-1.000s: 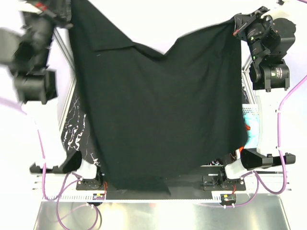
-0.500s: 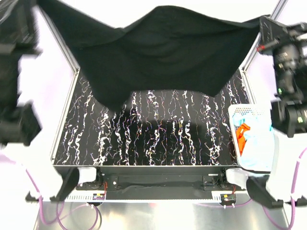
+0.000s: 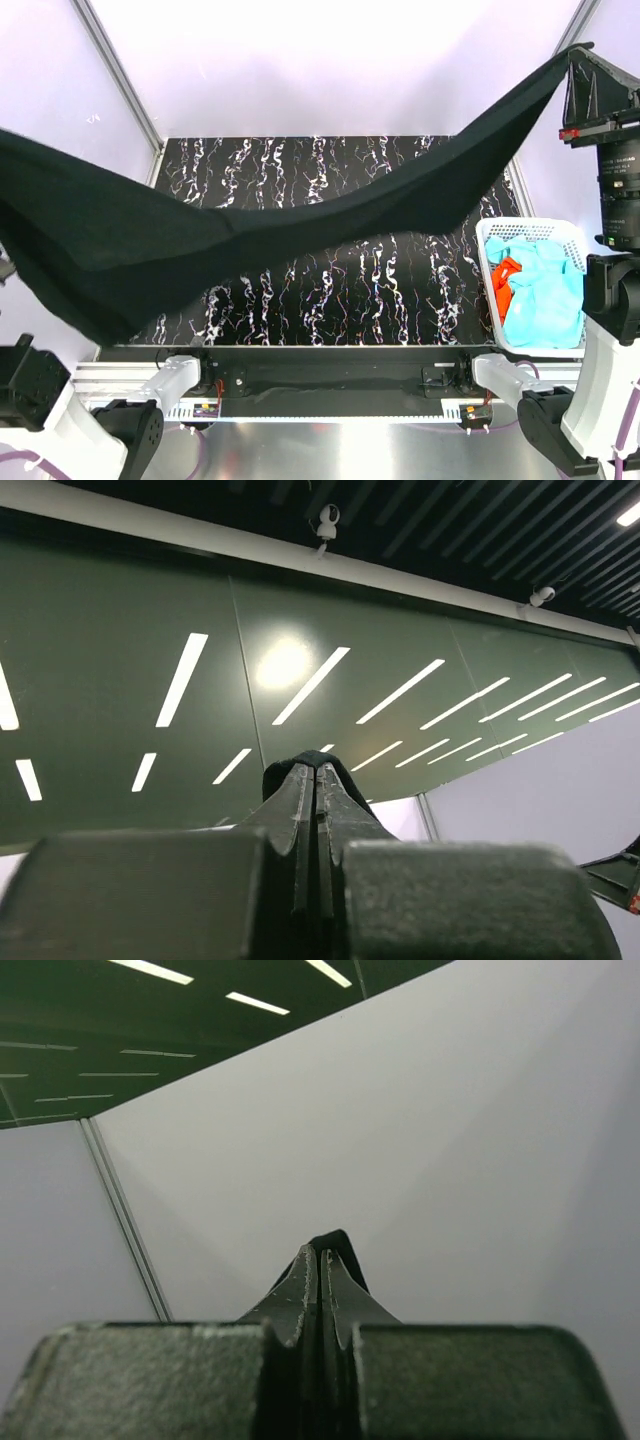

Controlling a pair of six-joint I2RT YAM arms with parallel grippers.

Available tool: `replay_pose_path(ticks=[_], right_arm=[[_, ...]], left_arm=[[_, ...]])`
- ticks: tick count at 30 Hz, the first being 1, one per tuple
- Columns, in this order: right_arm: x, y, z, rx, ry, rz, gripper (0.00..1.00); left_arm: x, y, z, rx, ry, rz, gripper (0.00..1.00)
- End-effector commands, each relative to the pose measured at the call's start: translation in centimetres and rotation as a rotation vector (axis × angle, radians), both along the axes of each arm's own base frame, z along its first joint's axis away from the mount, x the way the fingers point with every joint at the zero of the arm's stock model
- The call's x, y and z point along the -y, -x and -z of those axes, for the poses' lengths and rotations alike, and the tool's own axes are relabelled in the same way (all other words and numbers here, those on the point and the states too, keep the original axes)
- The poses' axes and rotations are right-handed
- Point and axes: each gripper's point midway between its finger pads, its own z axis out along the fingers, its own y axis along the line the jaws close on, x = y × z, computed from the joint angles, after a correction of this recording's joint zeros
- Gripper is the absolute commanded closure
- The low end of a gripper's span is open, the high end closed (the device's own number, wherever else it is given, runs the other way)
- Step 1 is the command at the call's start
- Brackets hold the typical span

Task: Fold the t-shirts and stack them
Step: Flatten the tshirt out, then fold the tshirt

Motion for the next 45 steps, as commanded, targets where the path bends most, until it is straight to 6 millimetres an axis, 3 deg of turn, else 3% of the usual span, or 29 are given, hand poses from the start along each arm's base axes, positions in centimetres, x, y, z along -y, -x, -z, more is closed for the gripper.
replay_pose_path(ticks=[1, 4, 5, 7, 8, 9, 10, 11, 12, 15, 16, 17, 18, 19, 20, 21, 22, 23, 25, 26, 28, 29, 31, 32, 40, 45], right_arm=[[-0.6, -0.9, -1.1, 0.031, 0.001, -0.021, 1.00], [-1.0, -4.8, 0.9, -0.045, 0.012, -0.019, 1.00], [-1.3, -7.2, 2.5, -0.099, 0.013, -0.019, 1.00], [-1.7, -9.9, 4.5, -0.158, 0.020, -0.025, 1.00], [-2.1, -12.8, 7.0, -0.230, 0.026, -0.028, 1.00], [-2.3, -14.3, 8.3, -0.259, 0.031, -0.028, 1.00], [-2.5, -15.6, 9.6, -0.292, 0.037, -0.030, 1.00], [-2.7, -18.4, 12.5, -0.360, 0.054, -0.022, 1.00], [-2.8, -19.6, 13.7, -0.385, 0.060, -0.019, 1.00], [-2.8, -24.5, 19.4, -0.497, 0.084, 0.017, 1.00], [-2.6, -25.8, 20.1, -0.496, 0.079, 0.029, 1.00], [-2.7, -28.1, 22.9, -0.552, 0.088, 0.042, 1.00], [-2.7, -29.4, 24.4, -0.577, 0.098, 0.048, 1.00], [-2.9, -30.6, 25.5, -0.585, 0.109, 0.051, 1.00], [-3.1, -33.1, 28.8, -0.640, 0.134, 0.054, 1.00], [-2.7, -34.4, 30.3, -0.663, 0.138, 0.081, 1.00], [-2.6, -35.5, 31.7, -0.685, 0.149, 0.090, 1.00], [-2.6, -37.7, 34.3, -0.725, 0.174, 0.099, 1.00], [-2.4, -39.8, 36.8, -0.758, 0.190, 0.119, 1.00], [-2.3, -41.7, 38.7, -0.781, 0.194, 0.130, 1.00], [-2.0, -43.4, 40.6, -0.806, 0.188, 0.139, 1.00], [-1.9, -44.8, 41.9, -0.816, 0.190, 0.142, 1.00], [-1.3, -45.9, 43.6, -0.850, 0.192, 0.168, 1.00], [-1.0, -46.9, 44.6, -0.859, 0.187, 0.175, 1.00], [-0.2, -48.9, 49.8, -0.945, 0.195, 0.185, 1.00], [-0.1, -49.2, 53.0, -1.015, 0.164, 0.174, 1.00]], left_arm=[[-1.2, -4.5, -0.3, -0.066, 0.077, -0.018, 1.00], [-0.8, -11.0, 0.9, -0.186, 0.048, -0.027, 1.00], [-0.7, -15.5, 1.9, -0.267, 0.041, -0.030, 1.00], [-0.4, -21.8, 5.0, -0.418, 0.015, -0.035, 1.00], [-0.3, -25.6, 6.8, -0.493, 0.006, -0.037, 1.00], [-0.1, -29.2, 9.8, -0.581, -0.016, -0.040, 1.00], [0.0, -31.2, 11.4, -0.617, -0.023, -0.043, 1.00], [-0.1, -33.1, 13.1, -0.661, -0.024, -0.051, 1.00], [-0.4, -36.7, 16.8, -0.749, -0.031, -0.074, 1.00], [-0.9, -41.7, 22.2, -0.856, -0.054, -0.127, 1.00], [-0.8, -44.4, 25.5, -0.924, -0.073, -0.130, 1.00], [-0.9, -46.1, 27.6, -0.961, -0.082, -0.138, 1.00], [-1.0, -47.8, 30.7, -1.014, -0.096, -0.144, 1.00], [-2.1, -50.6, 33.8, -1.074, -0.092, -0.156, 1.00], [-2.3, -51.8, 35.7, -1.110, -0.098, -0.150, 1.00], [-2.6, -53.1, 37.6, -1.145, -0.100, -0.141, 1.00], [-3.2, -55.5, 41.2, -1.211, -0.100, -0.135, 1.00], [-3.3, -56.4, 42.6, -1.242, -0.104, -0.123, 1.00], [-3.9, -58.4, 44.6, -1.275, -0.110, -0.107, 1.00], [-4.0, -60.1, 47.9, -1.332, -0.108, -0.098, 1.00], [-4.1, -61.8, 49.2, -1.348, -0.105, -0.091, 1.00], [-4.4, -63.1, 52.2, -1.401, -0.096, -0.089, 1.00], [-4.5, -64.5, 53.3, -1.413, -0.086, -0.072, 1.00], [-4.7, -65.3, 55.4, -1.453, -0.071, -0.064, 1.00], [-5.8, -67.1, 59.2, -1.518, 0.028, 0.036, 1.00], [-4.5, -65.8, 59.6, -1.561, 0.119, 0.183, 1.00]])
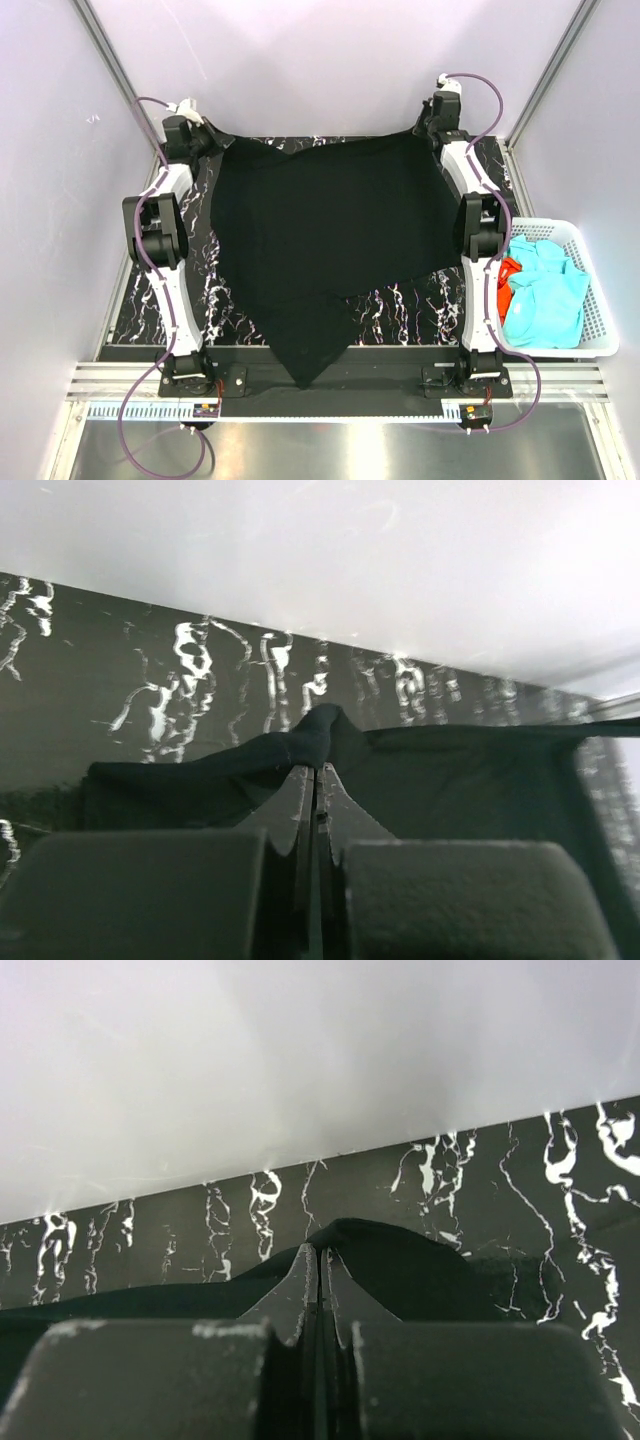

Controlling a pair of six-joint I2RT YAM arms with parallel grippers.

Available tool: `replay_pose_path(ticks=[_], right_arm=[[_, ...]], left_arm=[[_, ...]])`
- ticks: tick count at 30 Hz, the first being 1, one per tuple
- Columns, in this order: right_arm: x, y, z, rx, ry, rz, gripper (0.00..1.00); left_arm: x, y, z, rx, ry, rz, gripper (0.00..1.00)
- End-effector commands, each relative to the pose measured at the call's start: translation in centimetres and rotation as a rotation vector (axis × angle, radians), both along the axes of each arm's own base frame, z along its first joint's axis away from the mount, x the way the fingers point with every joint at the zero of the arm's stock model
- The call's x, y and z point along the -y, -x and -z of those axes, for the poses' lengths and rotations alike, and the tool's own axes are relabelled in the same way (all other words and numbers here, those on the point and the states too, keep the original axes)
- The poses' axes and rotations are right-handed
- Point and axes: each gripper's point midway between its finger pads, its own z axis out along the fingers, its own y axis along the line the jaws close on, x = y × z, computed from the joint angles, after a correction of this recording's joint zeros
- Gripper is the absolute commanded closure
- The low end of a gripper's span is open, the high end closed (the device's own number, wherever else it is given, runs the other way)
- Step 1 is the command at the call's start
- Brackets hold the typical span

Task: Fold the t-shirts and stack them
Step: Fold the tshirt

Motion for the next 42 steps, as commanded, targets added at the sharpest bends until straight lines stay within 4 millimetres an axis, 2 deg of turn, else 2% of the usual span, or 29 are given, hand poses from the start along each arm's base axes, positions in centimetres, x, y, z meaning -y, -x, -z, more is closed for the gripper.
replay_pose_path(ticks=[1, 2, 3, 4, 5, 6, 11, 13, 15, 18, 19, 20, 22, 26, 28, 29, 30, 32, 36, 42], right_arm=[[0.4, -0.6, 0.2, -0.007, -0.017, 0.019, 1.00], [0.3, -0.7, 0.7, -0.018, -0.024, 0.019, 1.00], [0.2, -0.6, 1.4, -0.038, -0.030, 0.019, 1.00], [0.3, -0.7, 1.2, -0.037, -0.039, 0.022, 1.00], [0.3, -0.6, 1.9, -0.054, -0.052, 0.029, 1.00], [0.2, -0.5, 2.4, -0.072, -0.060, 0.032, 1.00], [-0.2, -0.4, 2.4, -0.094, -0.096, 0.019, 1.00], [0.3, -0.1, 2.8, -0.115, -0.093, 0.027, 1.00], [0.8, 0.3, 2.8, -0.130, -0.101, 0.028, 1.00], [1.7, 0.7, 2.5, -0.139, -0.112, 0.036, 1.00], [2.3, 0.8, 2.2, -0.137, -0.127, 0.051, 1.00], [2.7, 0.8, 1.9, -0.134, -0.136, 0.063, 1.00], [2.9, 0.8, 1.5, -0.129, -0.169, 0.063, 1.00], [2.4, 0.6, 1.2, -0.127, -0.185, 0.043, 1.00], [2.4, 0.6, 1.0, -0.125, -0.183, 0.046, 1.00], [2.3, 0.6, 1.0, -0.127, -0.186, 0.044, 1.00], [4.3, 0.6, 1.1, -0.127, -0.191, 0.073, 1.00], [5.0, 0.7, 1.3, -0.133, -0.209, 0.087, 1.00], [6.2, 0.9, 1.4, -0.139, -0.228, 0.111, 1.00], [6.0, 1.2, 2.0, -0.159, -0.243, 0.096, 1.00]], left_arm=[[1.4, 0.3, -4.9, 0.123, 0.131, 0.048, 1.00], [1.6, 1.0, -6.2, 0.122, 0.180, 0.045, 1.00], [2.1, 2.1, -4.6, 0.076, 0.211, 0.051, 1.00], [2.4, 2.6, -5.0, 0.088, 0.229, 0.057, 1.00], [2.7, 3.7, -6.3, 0.094, 0.254, 0.064, 1.00], [3.3, 4.9, -4.7, 0.051, 0.267, 0.073, 1.00], [4.1, 9.1, -4.5, -0.011, 0.266, 0.074, 1.00], [4.4, 10.9, -4.8, -0.042, 0.258, 0.077, 1.00], [4.4, 12.1, -5.6, -0.051, 0.225, 0.066, 1.00], [4.4, 14.2, -5.0, -0.138, 0.221, 0.052, 1.00], [4.6, 15.0, -6.8, -0.103, 0.218, 0.060, 1.00], [4.8, 15.7, -6.5, -0.115, 0.225, 0.062, 1.00], [5.4, 17.1, -7.4, -0.127, 0.235, 0.079, 1.00], [6.7, 20.2, -6.6, -0.183, 0.252, 0.097, 1.00], [7.7, 21.2, -6.2, -0.198, 0.259, 0.118, 1.00], [7.9, 21.9, -5.3, -0.220, 0.260, 0.119, 1.00], [8.6, 22.4, -5.5, -0.214, 0.254, 0.134, 1.00], [9.2, 23.5, -4.7, -0.243, 0.246, 0.139, 1.00], [9.0, 24.5, -4.1, -0.252, 0.237, 0.112, 1.00], [8.6, 25.9, -3.4, -0.293, 0.208, 0.094, 1.00]])
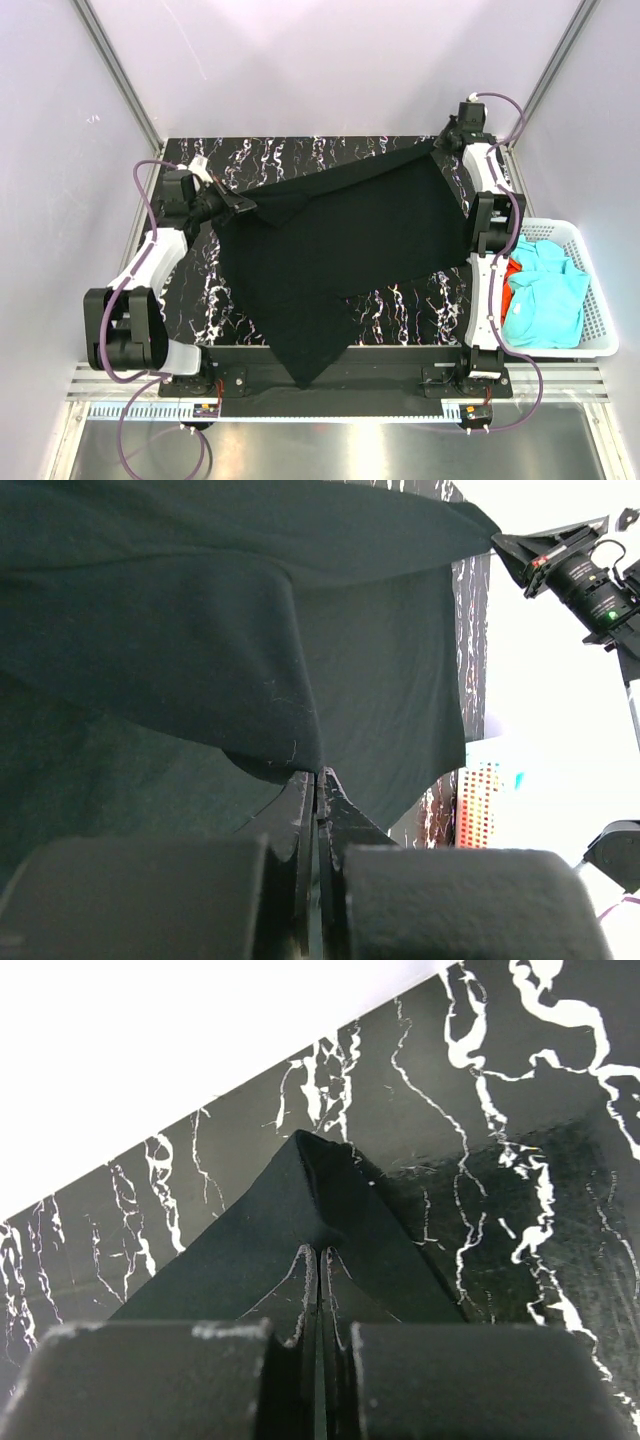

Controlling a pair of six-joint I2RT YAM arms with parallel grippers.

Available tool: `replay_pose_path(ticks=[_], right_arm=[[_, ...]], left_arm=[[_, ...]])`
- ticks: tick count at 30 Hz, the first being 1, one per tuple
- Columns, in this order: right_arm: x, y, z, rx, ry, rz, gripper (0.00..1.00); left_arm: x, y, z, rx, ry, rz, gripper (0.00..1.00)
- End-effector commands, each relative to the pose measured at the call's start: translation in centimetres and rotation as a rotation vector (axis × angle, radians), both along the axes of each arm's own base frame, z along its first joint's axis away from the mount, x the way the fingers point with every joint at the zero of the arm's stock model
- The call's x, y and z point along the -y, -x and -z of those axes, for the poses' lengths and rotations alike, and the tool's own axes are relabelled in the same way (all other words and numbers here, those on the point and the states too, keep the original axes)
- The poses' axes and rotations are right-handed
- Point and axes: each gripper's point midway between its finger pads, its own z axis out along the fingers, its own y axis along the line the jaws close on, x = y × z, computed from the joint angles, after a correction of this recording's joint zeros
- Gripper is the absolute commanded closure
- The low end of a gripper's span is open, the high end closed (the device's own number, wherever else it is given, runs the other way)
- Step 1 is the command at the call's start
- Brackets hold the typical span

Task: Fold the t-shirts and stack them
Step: Fold the tshirt

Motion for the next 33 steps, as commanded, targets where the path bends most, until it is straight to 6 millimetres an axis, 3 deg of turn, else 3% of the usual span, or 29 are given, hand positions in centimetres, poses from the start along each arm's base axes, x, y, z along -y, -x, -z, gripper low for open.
replay_pose_path(ticks=[1, 9, 22, 33], right_arm=[[-0.1, -0.1, -4.4, 0.074, -0.021, -0.013, 1.00], [-0.4, 1.1, -2.9, 0.021, -0.028, -0.025, 1.00], [-0.1, 2.7, -4.0, -0.013, -0.065, 0.048, 1.00], [0.6, 4.3, -3.5, -0.053, -0.028, 0.074, 1.00]], left_arm=[[-0.6, 0.5, -1.2, 0.052, -0.038, -0.017, 1.00], [-1.2, 0.6, -0.8, 0.021, -0.066, -0.034, 1.00], [-3.0, 0.5, 1.3, -0.036, -0.049, -0.024, 1.00], [-4.1, 0.8, 0.6, -0.028, -0.035, -0.028, 1.00]])
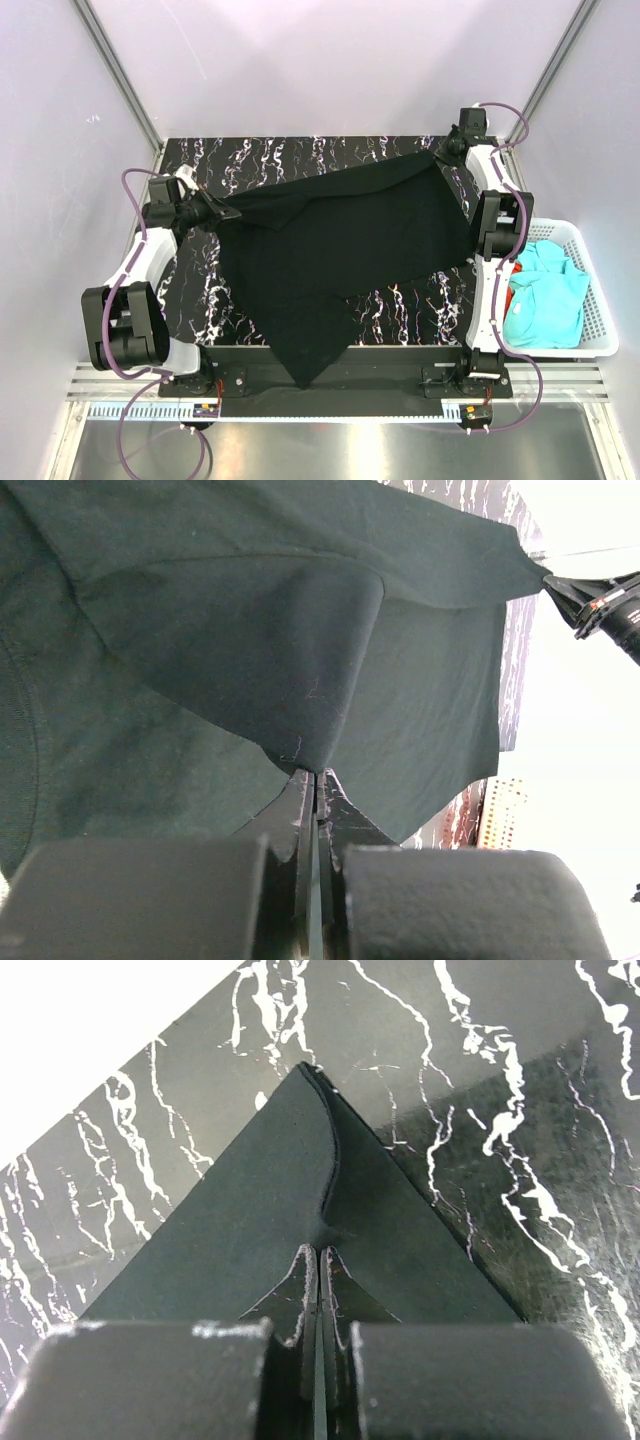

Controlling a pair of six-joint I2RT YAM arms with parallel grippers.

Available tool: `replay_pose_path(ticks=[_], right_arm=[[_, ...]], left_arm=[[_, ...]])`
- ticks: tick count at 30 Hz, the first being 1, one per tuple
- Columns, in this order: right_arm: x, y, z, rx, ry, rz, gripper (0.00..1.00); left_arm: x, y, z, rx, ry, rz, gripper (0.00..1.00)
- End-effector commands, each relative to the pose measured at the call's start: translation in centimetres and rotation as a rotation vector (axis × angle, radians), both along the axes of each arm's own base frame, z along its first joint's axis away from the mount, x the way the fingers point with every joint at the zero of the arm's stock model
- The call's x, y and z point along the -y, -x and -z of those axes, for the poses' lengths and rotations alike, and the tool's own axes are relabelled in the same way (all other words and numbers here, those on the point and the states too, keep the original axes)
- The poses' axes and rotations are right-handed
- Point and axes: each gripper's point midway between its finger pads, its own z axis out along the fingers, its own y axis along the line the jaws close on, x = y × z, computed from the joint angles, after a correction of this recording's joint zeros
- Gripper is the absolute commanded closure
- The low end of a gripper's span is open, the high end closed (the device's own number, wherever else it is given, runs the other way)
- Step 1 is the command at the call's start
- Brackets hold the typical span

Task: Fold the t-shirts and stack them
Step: Fold the tshirt

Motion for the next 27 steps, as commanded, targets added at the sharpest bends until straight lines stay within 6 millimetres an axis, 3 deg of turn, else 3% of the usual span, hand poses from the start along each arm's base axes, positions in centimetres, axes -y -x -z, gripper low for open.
replay_pose_path(ticks=[1, 15, 27], right_arm=[[0.7, 0.3, -4.4, 0.060, 0.028, 0.034, 1.00], [0.9, 0.4, -1.6, 0.012, 0.026, 0.047, 1.00], [0.8, 0.2, -1.6, 0.003, 0.015, 0.056, 0.99]], left_arm=[[0.2, -0.1, -1.7, 0.059, 0.012, 0.038, 1.00], [1.2, 0.5, 0.4, -0.018, 0.078, 0.087, 1.00], [1.2, 0.7, 1.0, -0.044, 0.083, 0.088, 1.00]])
